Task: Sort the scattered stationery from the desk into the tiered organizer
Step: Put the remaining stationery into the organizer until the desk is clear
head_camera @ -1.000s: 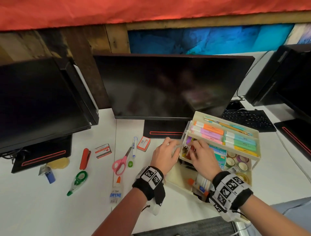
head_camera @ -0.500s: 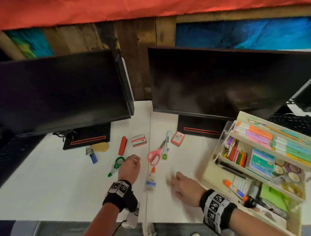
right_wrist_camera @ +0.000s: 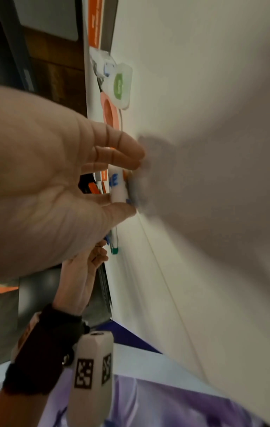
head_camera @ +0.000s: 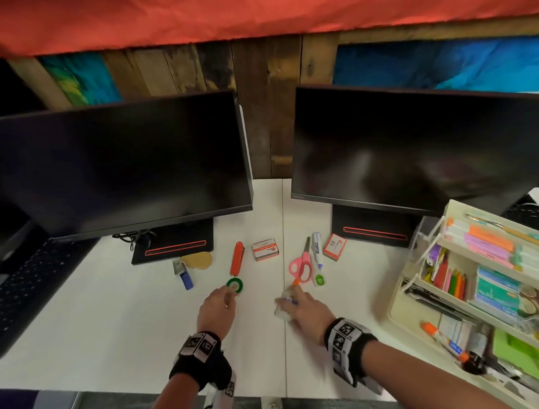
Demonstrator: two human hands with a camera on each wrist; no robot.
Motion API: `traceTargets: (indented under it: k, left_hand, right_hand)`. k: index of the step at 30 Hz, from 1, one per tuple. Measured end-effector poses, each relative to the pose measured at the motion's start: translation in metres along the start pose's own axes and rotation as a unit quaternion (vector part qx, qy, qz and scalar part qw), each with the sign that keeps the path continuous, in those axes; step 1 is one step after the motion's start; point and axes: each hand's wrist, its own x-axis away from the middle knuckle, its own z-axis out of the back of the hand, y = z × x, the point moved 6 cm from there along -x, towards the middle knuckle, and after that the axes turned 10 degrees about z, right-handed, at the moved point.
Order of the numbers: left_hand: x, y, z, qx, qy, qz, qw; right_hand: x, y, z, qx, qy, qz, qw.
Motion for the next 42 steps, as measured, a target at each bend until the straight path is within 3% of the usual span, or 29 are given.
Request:
traceTargets:
  k: [3,5,7,8,10,12,15,23,27,30,34,38,39,42]
  left_hand:
    - [-0.008,0.001,0.004,-0.005,0.003,-0.012,1.0]
    - [-0.015,0.001,0.008,-0.012,0.009,-0.012,1.0]
    - [-0.023,0.003,0.011,-0.017,0.02,-0.016,1.0]
    - [-0.027,0.005,0.013,-0.016,0.026,-0.025,0.999]
    - [-0.035,0.015,0.015,-0.02,0.036,-0.053,0.998]
    - [-0.042,0.029,0.014,-0.039,0.037,-0.092,0.994]
    - [-0.049,0.052,0.007,-0.101,0.026,-0.136,0.985]
    - [-0.056,0.109,-0.033,-0.205,-0.012,-0.21,0.956]
    - [-0.071,0.119,-0.053,-0.28,-0.067,-0.184,0.94]
    - [-0.074,0.125,-0.054,-0.298,-0.074,-0.183,0.934]
    - [-0.064,0.121,-0.04,-0.263,-0.006,-0.19,0.946]
    - [-0.072,0.074,0.007,-0.158,0.114,-0.062,0.979]
    - [-0.071,0.063,0.014,-0.145,0.11,-0.046,0.982]
    - [-0.066,0.052,0.0,-0.135,0.006,-0.081,0.988]
  right_hand:
    - [-0.008,0.008,0.011,-0.026,0.029,0.002,0.999]
    - [-0.015,0.024,0.037,-0.023,0.117,-0.009,0.993]
    - [-0.019,0.052,0.069,0.002,0.204,-0.07,0.976]
    - [-0.019,0.069,0.081,0.02,0.209,-0.124,0.97]
    - [-0.019,0.101,0.088,0.041,0.135,-0.235,0.962]
    - [-0.02,0.12,0.086,0.035,0.056,-0.269,0.961]
    - [-0.02,0.132,0.074,-0.015,0.0,-0.276,0.961]
    - [0.009,0.119,0.051,-0.06,0.114,-0.308,0.943]
    - [0.031,0.103,0.034,-0.117,0.12,-0.264,0.95]
    - [0.046,0.096,0.025,-0.149,0.147,-0.251,0.945]
    - [0.05,0.099,0.02,-0.116,0.147,-0.237,0.953]
    - [0.044,0.095,0.031,-0.118,0.148,-0.236,0.953]
    - [0.041,0.093,0.035,-0.125,0.161,-0.232,0.951]
    - [0.032,0.09,0.052,-0.193,0.254,-0.213,0.923]
